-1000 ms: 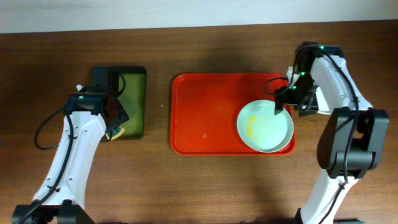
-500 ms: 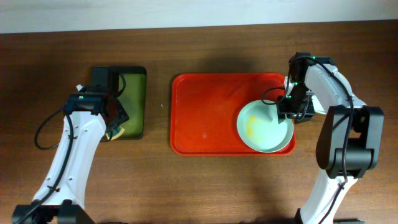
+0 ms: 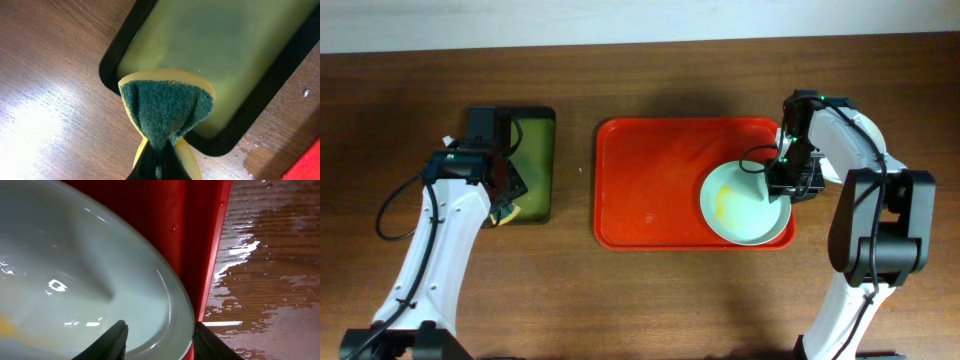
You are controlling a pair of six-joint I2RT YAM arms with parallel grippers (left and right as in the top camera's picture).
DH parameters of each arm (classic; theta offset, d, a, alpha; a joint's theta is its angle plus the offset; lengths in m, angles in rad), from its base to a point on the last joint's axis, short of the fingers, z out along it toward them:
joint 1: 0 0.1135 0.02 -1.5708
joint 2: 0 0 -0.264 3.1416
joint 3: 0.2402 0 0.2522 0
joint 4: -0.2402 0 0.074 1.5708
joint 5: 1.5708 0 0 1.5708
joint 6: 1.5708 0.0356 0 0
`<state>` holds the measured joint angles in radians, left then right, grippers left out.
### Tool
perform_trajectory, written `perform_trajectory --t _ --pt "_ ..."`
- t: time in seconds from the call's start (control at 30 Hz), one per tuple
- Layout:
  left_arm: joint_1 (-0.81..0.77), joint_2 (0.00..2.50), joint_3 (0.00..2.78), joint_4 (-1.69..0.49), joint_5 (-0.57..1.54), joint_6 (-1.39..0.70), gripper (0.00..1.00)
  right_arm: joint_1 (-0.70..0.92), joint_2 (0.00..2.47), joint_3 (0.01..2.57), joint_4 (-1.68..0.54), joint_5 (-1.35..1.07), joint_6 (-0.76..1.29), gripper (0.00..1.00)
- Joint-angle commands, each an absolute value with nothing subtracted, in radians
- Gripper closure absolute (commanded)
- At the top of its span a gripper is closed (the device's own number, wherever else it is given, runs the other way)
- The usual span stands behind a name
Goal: Clean dirty plates on tray and stack at the side
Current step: 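Grasp the light green plate rim with the right gripper and pull it left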
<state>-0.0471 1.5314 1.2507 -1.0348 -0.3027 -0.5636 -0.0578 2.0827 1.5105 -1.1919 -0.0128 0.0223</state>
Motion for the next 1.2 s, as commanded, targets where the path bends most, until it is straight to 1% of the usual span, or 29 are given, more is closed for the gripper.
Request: perform_trajectory --t 0.0,0.07,0.13,0.2,0.23,0.27,0.3,0.47,0.5,0.6,0.73,0.77,0.87,0.93,1.07,1.17 --pt "-0.043 1.526 1.244 -1.034 -0.302 -0.544 1.00 -0.050 2.084 1.505 -1.196 -0.102 0.023 0.59" --pt "-0.043 1.526 1.244 -1.034 -0.302 -0.544 1.00 -0.040 2.084 1.505 -1.195 -0.196 0.019 0.59" --pt "-0.043 1.526 1.244 -1.033 -0.302 -0.544 1.00 -0.007 2.084 1.505 -1.190 -0.289 -0.044 0.59" --pt "-0.043 1.526 1.244 -1.033 -0.302 -0.543 1.00 0.036 2.084 1.505 -1.168 -0.212 -0.043 0.59" --pt "-0.043 1.526 1.244 -1.034 -0.302 -0.543 1.00 0.049 2.084 1.505 -1.155 -0.155 -0.015 0.59" --pt "-0.043 1.526 1.244 -1.034 -0.302 -0.543 1.00 0.057 2.084 1.503 -1.143 -0.094 0.036 0.55" --pt "-0.043 1.526 1.244 -1.034 -0.302 -0.543 1.00 0.059 2.084 1.503 -1.141 -0.064 0.071 0.55" --pt "-0.043 1.526 1.244 -1.033 -0.302 -0.544 1.00 0.057 2.084 1.460 -1.122 -0.072 0.073 0.52" --pt "-0.043 1.526 1.244 -1.030 -0.301 -0.544 1.00 0.058 2.084 1.438 -1.102 -0.075 0.088 0.53" --pt "-0.043 1.526 1.244 -1.018 -0.274 -0.544 1.00 0.059 2.084 1.399 -1.040 -0.160 0.096 0.71" --pt "-0.043 1.526 1.244 -0.949 -0.191 -0.544 1.00 0.073 2.084 1.396 -0.944 -0.319 0.167 0.79" --pt "-0.043 1.527 1.244 -0.917 -0.178 -0.544 1.00 0.085 2.084 1.396 -0.924 -0.318 0.194 0.86" --pt "-0.043 1.534 1.244 -0.830 -0.179 -0.544 1.00 0.141 2.084 1.392 -0.869 -0.296 0.231 0.87" --pt "-0.043 1.566 1.244 -0.757 -0.181 -0.544 1.00 0.188 2.085 1.390 -0.847 -0.238 0.271 0.87" --pt "-0.043 1.689 1.244 -0.607 -0.259 -0.544 1.00 0.245 2.084 1.390 -0.809 -0.189 0.305 0.87" --pt "-0.043 1.803 1.244 -0.517 -0.258 -0.544 1.00 0.249 2.084 1.390 -0.807 -0.164 0.305 0.87"
